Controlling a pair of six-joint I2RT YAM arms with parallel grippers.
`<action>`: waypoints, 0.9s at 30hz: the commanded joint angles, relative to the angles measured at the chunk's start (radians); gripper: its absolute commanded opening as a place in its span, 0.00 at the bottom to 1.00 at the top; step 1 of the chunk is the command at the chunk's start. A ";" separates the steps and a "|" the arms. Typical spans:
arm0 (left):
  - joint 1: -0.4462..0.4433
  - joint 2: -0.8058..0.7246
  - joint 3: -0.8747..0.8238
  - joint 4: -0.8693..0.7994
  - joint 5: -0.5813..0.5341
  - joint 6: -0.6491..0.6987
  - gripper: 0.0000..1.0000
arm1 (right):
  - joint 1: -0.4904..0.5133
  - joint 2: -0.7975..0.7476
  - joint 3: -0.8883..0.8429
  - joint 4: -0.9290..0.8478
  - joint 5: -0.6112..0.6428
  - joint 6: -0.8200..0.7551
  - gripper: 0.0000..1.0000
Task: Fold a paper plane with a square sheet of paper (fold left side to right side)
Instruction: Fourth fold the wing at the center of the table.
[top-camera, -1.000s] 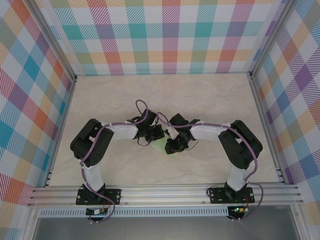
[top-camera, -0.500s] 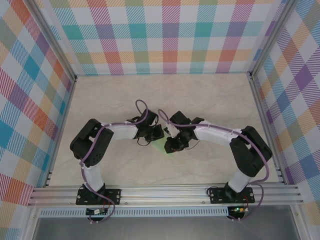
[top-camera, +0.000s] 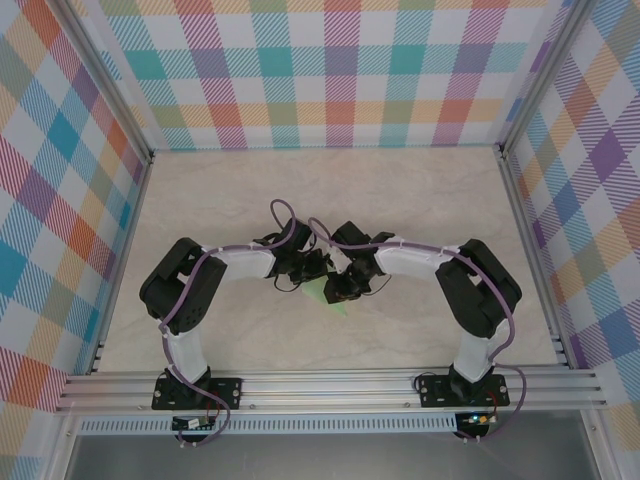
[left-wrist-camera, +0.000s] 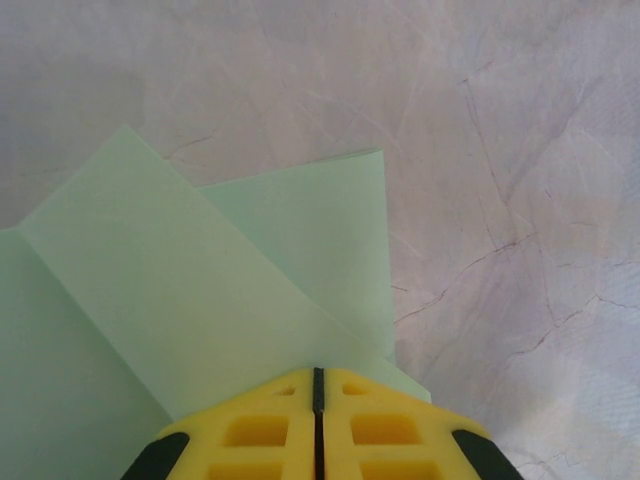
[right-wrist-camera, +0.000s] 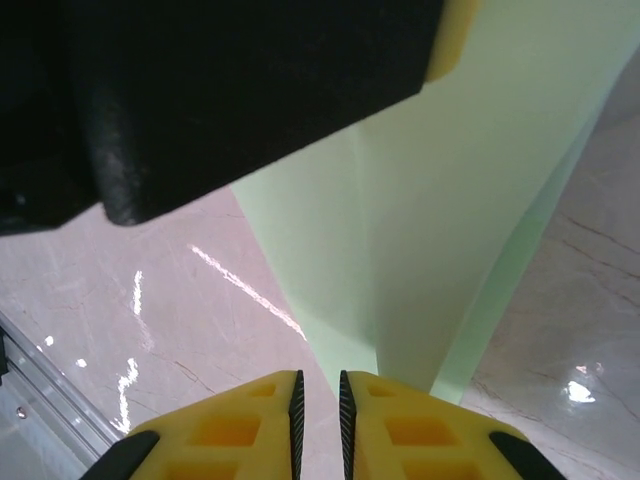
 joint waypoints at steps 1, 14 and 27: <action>0.003 0.019 -0.027 -0.125 -0.057 0.012 0.08 | 0.005 0.012 -0.027 -0.017 0.019 0.007 0.19; 0.002 0.010 -0.015 -0.135 -0.053 0.008 0.08 | -0.018 -0.273 -0.215 0.193 -0.048 0.120 0.16; -0.003 0.012 -0.008 -0.135 -0.055 0.005 0.08 | 0.009 -0.155 -0.256 0.403 -0.067 0.282 0.14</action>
